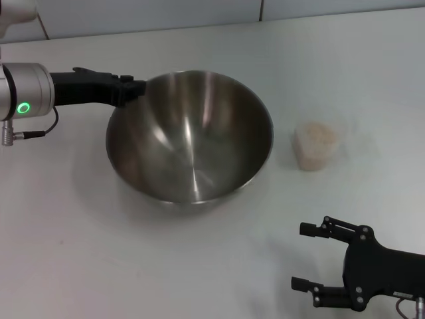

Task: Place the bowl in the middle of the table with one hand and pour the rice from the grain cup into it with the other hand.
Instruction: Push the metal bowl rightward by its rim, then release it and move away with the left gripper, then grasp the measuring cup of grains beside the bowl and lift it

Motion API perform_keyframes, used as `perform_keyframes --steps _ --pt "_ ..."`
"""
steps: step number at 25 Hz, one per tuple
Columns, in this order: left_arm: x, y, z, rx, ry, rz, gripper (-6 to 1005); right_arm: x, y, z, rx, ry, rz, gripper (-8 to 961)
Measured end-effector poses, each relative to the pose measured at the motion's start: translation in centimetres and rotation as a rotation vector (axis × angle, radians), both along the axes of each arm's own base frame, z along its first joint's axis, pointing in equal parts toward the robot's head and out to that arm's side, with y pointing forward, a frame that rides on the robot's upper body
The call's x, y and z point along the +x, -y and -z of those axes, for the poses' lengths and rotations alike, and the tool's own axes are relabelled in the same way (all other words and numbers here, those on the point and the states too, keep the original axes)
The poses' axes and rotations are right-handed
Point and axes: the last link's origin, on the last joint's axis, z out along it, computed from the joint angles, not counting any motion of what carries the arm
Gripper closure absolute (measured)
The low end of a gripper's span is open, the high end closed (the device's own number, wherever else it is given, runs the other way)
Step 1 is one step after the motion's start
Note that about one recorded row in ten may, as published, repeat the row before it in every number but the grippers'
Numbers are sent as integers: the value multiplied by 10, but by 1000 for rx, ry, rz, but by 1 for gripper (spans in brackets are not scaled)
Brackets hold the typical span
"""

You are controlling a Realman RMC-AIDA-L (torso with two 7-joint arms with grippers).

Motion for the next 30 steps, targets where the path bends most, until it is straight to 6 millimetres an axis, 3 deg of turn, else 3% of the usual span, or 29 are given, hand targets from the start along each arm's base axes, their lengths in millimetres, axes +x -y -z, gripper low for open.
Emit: perform_keyframes --steps 8,10,11,16,18,20,24,30 --pt "0 14 -19 48 -12 103 707 1 1 0 4 -1 5 133" --pt "-1 32 -28 62 -36 182 666 1 0 -1 11 -3 9 133" --pt "-1 32 -28 62 -36 182 631 1 0 -1 11 -3 9 133" --pt "-18 80 -41 90 -49 328 459 4 1 -5 44 -12 37 134" --pt "-21 89 -42 89 -48 351 235 6 1 -7 70 -18 58 134" --pt "-34 119 -44 73 -27 425 207 12 1 -16 152 -37 117 134" --pt "-40 133 -41 42 -8 457 151 19 1 -25 253 -60 193 134" --pt "-50 143 -35 -3 11 447 157 41 -4 -48 496 -95 387 134"
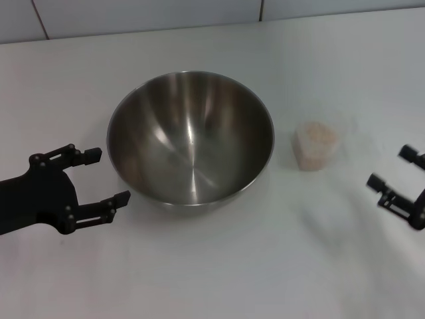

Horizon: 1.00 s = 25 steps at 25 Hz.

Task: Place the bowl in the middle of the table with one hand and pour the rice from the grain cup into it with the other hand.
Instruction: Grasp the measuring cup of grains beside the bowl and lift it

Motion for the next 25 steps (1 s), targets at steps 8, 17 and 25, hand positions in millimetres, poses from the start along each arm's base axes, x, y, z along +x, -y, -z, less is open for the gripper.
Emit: perform_keyframes --steps 8,17,25 --pt "-2 -4 -3 13 2 -8 157 9 -19 6 5 31 91 134" --pt "-1 -4 -2 9 6 -13 157 17 -50 11 19 68 191 135" --pt "-2 -5 -2 7 7 -18 157 12 -67 19 -2 77 201 135"
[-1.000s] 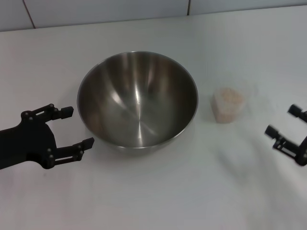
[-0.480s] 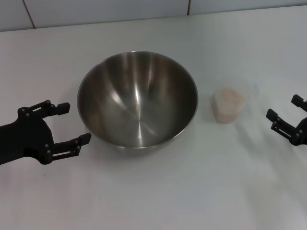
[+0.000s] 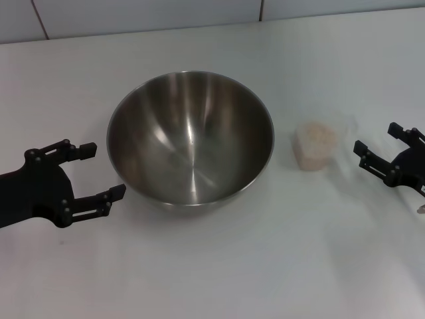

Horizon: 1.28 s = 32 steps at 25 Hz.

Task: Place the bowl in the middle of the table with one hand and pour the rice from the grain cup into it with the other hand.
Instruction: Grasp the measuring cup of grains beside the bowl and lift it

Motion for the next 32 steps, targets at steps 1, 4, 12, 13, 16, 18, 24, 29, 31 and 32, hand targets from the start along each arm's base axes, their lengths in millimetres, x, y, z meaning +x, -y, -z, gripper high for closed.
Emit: perform_keyframes --steps 1,4,12,13,16,18,24,29,31,32 --pt "0 0 0 0 0 0 157 0 0 0 0 0 0 135" --pt "0 0 0 -1 0 1 157 -1 -4 1 -3 3 3 135" --pt "1 0 0 -4 1 3 157 -5 -13 5 -10 1 1 135" --pt "1 0 0 -5 1 3 157 -6 -14 5 -11 1 1 135" --pt "1 0 1 -4 3 3 157 -7 -19 6 -14 10 4 136" --pt "1 0 1 -5 3 3 157 -7 -20 6 -15 11 4 136" --pt "1 0 1 -6 3 4 157 -9 -26 7 -19 17 7 136" --pt "2 0 1 -8 4 5 157 -10 -28 7 -14 15 5 136" --pt "1 0 1 -7 4 5 157 -11 -29 6 -12 13 -2 136" --pt "2 0 1 -7 4 5 157 -11 -29 6 -12 13 -2 136"
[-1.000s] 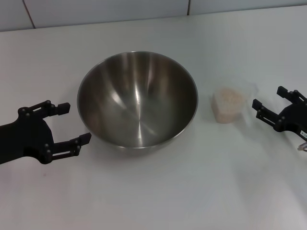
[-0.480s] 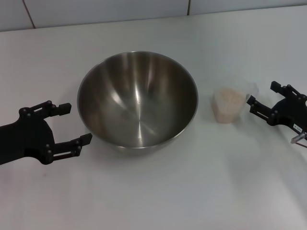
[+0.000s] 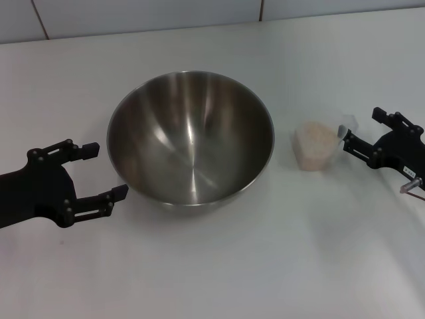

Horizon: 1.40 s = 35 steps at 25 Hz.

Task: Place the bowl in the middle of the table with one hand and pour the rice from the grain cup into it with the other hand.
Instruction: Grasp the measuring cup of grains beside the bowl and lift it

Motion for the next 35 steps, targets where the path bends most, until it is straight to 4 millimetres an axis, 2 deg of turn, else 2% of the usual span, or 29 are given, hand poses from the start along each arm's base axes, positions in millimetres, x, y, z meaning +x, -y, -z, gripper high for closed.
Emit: perform_keyframes --steps 23,30,35 --pt "-1 -2 2 -11 5 -8 157 -3 3 -8 49 -32 -26 137" --pt "-1 -3 2 -10 5 -6 157 -3 2 -6 56 12 -38 300" --pt "0 -4 3 -11 6 -5 157 -3 4 -4 59 25 -42 510"
